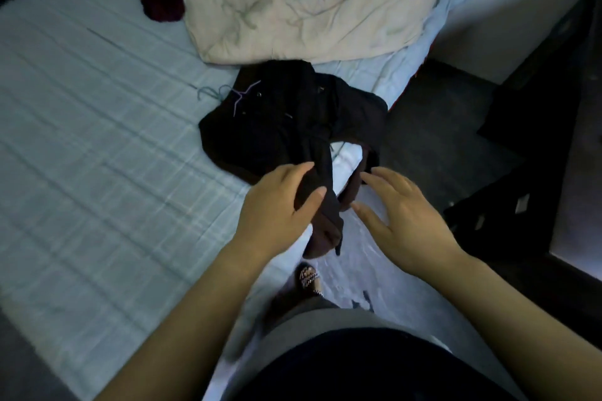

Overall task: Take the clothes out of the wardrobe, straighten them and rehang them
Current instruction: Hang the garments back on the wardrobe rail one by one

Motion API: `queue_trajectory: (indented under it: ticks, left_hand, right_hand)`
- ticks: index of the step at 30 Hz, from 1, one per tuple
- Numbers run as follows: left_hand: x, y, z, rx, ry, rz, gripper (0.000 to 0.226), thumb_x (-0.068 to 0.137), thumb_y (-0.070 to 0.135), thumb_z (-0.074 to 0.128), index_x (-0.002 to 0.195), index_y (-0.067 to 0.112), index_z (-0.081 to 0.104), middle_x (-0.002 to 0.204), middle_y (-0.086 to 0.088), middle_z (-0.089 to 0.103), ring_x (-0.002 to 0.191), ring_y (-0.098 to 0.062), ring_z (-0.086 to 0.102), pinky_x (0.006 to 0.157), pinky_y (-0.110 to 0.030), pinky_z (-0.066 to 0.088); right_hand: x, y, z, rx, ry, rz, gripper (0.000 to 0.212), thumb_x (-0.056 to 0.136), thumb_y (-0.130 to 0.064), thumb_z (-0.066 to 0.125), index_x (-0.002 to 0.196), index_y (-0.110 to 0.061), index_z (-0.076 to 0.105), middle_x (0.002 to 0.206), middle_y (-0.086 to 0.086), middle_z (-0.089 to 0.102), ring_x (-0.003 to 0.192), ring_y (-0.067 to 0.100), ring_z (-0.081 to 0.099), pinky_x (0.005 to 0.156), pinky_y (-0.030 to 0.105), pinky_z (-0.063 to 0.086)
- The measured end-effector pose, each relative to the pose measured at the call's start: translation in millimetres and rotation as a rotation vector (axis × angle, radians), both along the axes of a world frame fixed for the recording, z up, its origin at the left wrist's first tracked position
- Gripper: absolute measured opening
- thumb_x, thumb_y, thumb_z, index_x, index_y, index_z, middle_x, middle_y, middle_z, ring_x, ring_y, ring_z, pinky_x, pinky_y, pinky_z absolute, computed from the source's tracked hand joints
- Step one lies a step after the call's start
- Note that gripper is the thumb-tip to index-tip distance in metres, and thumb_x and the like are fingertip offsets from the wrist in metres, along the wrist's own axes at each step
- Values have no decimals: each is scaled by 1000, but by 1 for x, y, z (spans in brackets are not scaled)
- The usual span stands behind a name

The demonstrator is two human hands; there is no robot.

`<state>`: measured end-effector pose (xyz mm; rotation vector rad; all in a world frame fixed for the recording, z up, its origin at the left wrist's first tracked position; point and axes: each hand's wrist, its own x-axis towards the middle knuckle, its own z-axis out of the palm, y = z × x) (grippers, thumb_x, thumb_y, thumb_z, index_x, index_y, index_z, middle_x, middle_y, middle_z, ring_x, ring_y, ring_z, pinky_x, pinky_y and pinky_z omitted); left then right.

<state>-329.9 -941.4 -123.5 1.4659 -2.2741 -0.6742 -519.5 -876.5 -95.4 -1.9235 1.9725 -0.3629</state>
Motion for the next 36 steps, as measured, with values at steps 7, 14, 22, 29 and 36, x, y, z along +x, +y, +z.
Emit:
queue_trajectory:
  ticks: [7, 14, 22, 29, 36]
  left_hand:
    - [-28, -163, 12, -16, -59, -14, 56, 93, 54, 38, 139, 23, 42, 137, 0, 49, 124, -17, 47, 99, -34, 41]
    - [-34, -254, -29, 142, 2, 163, 54, 93, 53, 40, 139, 26, 42, 138, 5, 48, 125, -12, 45, 101, -35, 41]
    - [-18, -377, -77, 330, -41, 490, 71, 83, 66, 24, 136, 24, 45, 133, 1, 53, 117, -16, 52, 93, -39, 46]
    - [27, -436, -176, 615, -65, 828, 65, 86, 61, 36, 135, 19, 45, 134, -9, 48, 117, -26, 49, 96, -42, 43]
    - [38, -414, -273, 820, -291, 1076, 57, 95, 45, 43, 145, 20, 31, 150, -10, 29, 134, -28, 30, 107, -51, 31]
  right_hand:
    - [-30, -156, 11, -67, -37, -24, 54, 93, -42, 45, 138, -14, 42, 146, 4, 38, 134, 16, 29, 103, 15, 12]
    - [-40, -302, -17, 13, -52, 171, 59, 94, -51, 38, 141, -15, 39, 148, 4, 35, 137, 18, 27, 108, 22, 16]
    - [-34, -501, -65, 162, -69, 544, 58, 93, -47, 38, 138, -11, 43, 143, 10, 41, 133, 23, 34, 110, 27, 19]
    - [21, -659, -192, 245, 101, 924, 54, 93, -41, 46, 132, -4, 48, 137, 20, 47, 123, 36, 45, 102, 45, 38]
    - [36, -706, -295, 316, 419, 953, 51, 93, -45, 45, 135, -15, 41, 138, 11, 39, 124, 29, 39, 100, 47, 33]
